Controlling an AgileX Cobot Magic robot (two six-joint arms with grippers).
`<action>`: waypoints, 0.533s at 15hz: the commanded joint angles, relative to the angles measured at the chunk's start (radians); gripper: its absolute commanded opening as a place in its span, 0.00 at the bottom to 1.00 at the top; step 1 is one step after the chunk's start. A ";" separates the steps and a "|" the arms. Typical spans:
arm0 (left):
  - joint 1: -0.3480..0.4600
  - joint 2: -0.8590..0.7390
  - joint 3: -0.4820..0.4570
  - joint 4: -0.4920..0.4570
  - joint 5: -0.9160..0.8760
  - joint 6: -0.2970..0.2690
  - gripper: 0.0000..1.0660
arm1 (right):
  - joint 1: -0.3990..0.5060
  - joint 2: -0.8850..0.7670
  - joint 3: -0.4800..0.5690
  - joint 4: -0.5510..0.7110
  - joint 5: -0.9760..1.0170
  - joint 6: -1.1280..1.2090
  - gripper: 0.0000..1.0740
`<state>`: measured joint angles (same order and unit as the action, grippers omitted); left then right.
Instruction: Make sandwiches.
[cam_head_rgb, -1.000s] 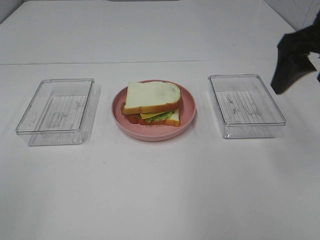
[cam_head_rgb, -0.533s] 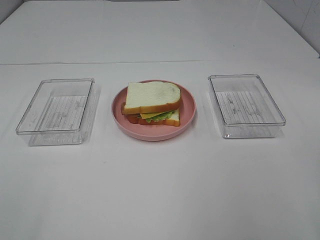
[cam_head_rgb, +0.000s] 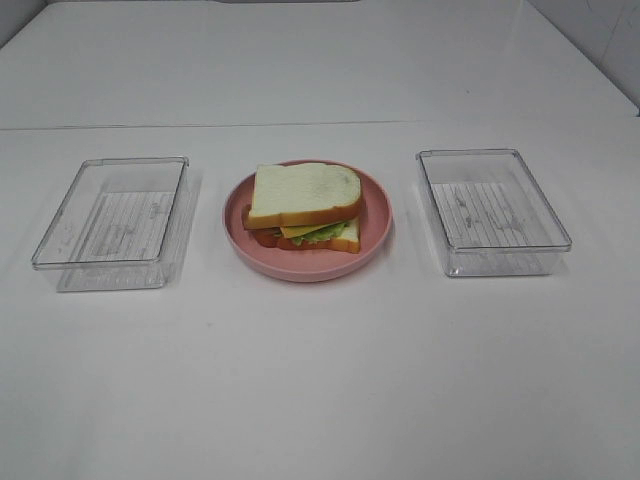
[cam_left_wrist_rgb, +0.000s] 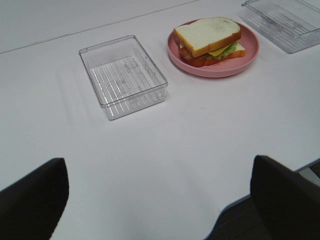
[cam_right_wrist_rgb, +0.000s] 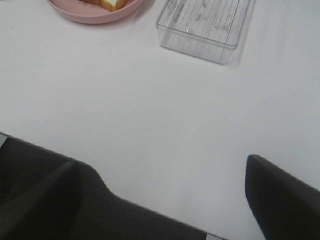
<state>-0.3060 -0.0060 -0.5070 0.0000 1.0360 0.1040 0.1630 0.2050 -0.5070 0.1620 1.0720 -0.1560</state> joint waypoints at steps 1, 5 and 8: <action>-0.003 -0.019 0.004 -0.018 -0.011 0.003 0.86 | -0.003 -0.056 0.003 -0.012 -0.005 -0.009 0.72; -0.003 -0.019 0.004 -0.018 -0.011 0.003 0.86 | -0.003 -0.061 0.003 -0.012 -0.006 -0.003 0.72; 0.001 -0.019 0.004 -0.018 -0.011 0.003 0.86 | -0.003 -0.061 0.003 -0.012 -0.006 -0.003 0.72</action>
<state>-0.3010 -0.0060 -0.5070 0.0000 1.0360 0.1050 0.1630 0.1500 -0.5050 0.1540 1.0720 -0.1600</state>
